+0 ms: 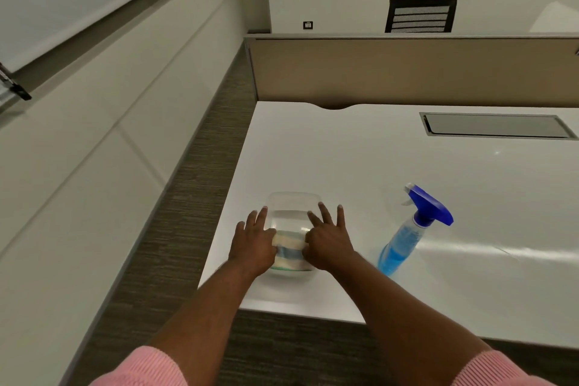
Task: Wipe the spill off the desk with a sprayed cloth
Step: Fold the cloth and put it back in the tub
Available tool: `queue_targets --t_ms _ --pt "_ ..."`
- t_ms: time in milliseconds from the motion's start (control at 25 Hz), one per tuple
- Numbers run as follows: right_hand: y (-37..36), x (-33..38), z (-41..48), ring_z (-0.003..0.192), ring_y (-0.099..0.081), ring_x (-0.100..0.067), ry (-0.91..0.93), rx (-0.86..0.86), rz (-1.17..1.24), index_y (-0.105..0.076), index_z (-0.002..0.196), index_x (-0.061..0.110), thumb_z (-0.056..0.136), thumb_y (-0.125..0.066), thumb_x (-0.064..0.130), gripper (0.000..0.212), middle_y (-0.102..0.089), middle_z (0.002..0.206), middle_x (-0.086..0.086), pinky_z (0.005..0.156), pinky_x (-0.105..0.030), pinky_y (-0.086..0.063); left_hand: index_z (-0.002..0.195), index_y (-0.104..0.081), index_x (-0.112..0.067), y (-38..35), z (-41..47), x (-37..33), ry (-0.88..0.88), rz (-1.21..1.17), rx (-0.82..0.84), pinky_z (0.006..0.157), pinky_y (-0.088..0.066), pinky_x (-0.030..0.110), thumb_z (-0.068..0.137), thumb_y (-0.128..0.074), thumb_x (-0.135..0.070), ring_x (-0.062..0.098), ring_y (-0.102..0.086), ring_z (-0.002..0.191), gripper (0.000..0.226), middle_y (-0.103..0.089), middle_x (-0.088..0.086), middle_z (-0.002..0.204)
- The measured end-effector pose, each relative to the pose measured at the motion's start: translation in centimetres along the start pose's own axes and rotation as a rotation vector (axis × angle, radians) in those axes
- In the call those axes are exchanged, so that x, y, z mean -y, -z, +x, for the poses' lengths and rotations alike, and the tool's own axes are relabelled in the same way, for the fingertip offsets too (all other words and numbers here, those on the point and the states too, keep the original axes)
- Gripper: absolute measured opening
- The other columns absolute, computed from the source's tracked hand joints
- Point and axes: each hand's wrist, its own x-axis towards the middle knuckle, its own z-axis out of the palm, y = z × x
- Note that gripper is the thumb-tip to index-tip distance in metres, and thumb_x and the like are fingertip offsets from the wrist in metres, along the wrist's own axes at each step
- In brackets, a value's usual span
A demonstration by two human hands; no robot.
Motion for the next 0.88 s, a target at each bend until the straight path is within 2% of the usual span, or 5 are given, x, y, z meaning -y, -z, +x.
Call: queue_targets --t_ms 240,360,480,640,880 --pt "-0.8 -0.1 -0.2 0.157 0.010 -0.034 0.033 0.034 -0.007 -0.075 0.112 0.018 0.098 -0.047 0.046 0.042 -0.019 0.170 -0.011 0.112 -0.062 0.028 0.155 -0.035 -0.026 -0.9 0.1 -0.4 0.010 0.080 0.058 0.126 0.006 0.055 0.100 -0.051 -0.047 0.030 0.019 0.155 0.061 0.014 0.011 0.170" --pt "0.0 0.0 -0.9 0.158 0.009 -0.028 -0.010 -0.015 0.089 -0.065 0.133 0.021 0.098 -0.044 0.047 0.048 -0.016 0.171 -0.010 0.115 -0.057 0.024 0.161 -0.019 -0.024 -0.3 -0.3 -0.9 0.010 0.074 0.041 0.125 0.009 0.054 0.099 -0.045 -0.055 0.029 0.021 0.155 0.074 0.015 0.011 0.170" --pt "0.7 -0.2 -2.3 0.158 0.008 -0.023 -0.041 -0.088 0.192 -0.043 0.153 0.022 0.099 -0.045 0.052 0.062 -0.009 0.172 -0.006 0.123 -0.055 0.015 0.163 -0.006 -0.025 0.3 -0.3 -1.8 -0.003 0.016 0.012 0.124 0.011 0.051 0.099 -0.040 -0.063 0.026 0.022 0.154 0.082 0.017 0.008 0.170" --pt "1.8 -1.2 -5.5 0.158 0.004 -0.016 -0.094 -0.215 0.371 -0.023 0.161 0.028 0.102 -0.043 0.058 0.068 -0.004 0.172 0.004 0.128 -0.039 0.002 0.163 0.002 -0.028 1.4 -0.4 -4.2 -0.079 -0.092 -0.041 0.122 0.013 0.048 0.097 -0.034 -0.071 0.021 0.021 0.155 0.086 0.018 0.001 0.169" --pt "1.6 -3.5 -11.7 0.153 -0.025 -0.008 -0.204 -0.486 0.595 -0.037 0.154 0.036 0.101 -0.053 0.051 0.057 -0.029 0.165 0.014 0.123 -0.036 -0.032 0.162 0.003 -0.032 1.0 -1.0 -10.2 -0.226 -0.258 -0.064 0.125 -0.003 0.040 0.097 -0.041 -0.068 0.016 0.004 0.158 0.085 0.009 -0.005 0.171"
